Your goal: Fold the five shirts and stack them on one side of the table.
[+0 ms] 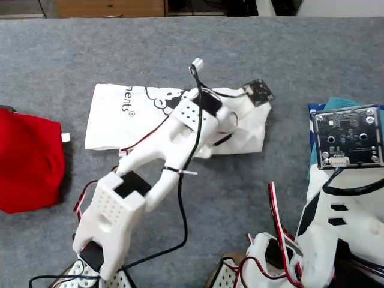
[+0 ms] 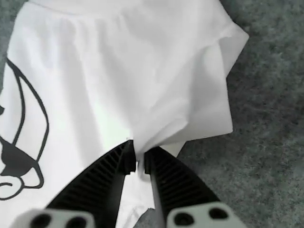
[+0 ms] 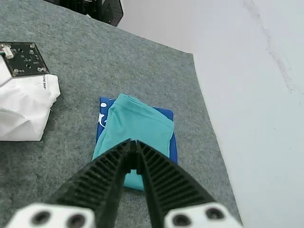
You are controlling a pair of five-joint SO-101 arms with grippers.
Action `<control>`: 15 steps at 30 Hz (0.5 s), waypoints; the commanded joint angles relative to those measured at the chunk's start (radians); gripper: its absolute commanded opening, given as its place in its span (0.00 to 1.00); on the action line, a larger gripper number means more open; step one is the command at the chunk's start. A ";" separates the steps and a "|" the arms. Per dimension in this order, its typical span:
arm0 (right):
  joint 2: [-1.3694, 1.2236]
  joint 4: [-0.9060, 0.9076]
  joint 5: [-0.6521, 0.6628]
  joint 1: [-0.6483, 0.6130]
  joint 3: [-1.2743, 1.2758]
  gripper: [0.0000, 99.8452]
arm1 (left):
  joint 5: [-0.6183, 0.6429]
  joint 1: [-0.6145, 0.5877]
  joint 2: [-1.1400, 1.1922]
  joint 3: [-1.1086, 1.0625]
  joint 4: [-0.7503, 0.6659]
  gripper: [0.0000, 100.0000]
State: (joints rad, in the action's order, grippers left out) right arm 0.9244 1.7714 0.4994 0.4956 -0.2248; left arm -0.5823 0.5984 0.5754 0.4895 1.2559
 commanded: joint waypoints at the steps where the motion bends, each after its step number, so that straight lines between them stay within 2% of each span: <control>1: 0.005 0.014 0.005 0.013 0.002 0.00 | -0.009 -0.028 0.019 0.118 -0.009 0.02; 15: 0.048 0.015 0.008 0.013 0.044 0.00 | -0.117 -0.109 0.214 0.305 -0.009 0.02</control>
State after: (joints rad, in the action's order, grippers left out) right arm 0.9643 1.7714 0.4994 0.4956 -0.2048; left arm -0.6743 0.5217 0.7948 0.7227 1.2559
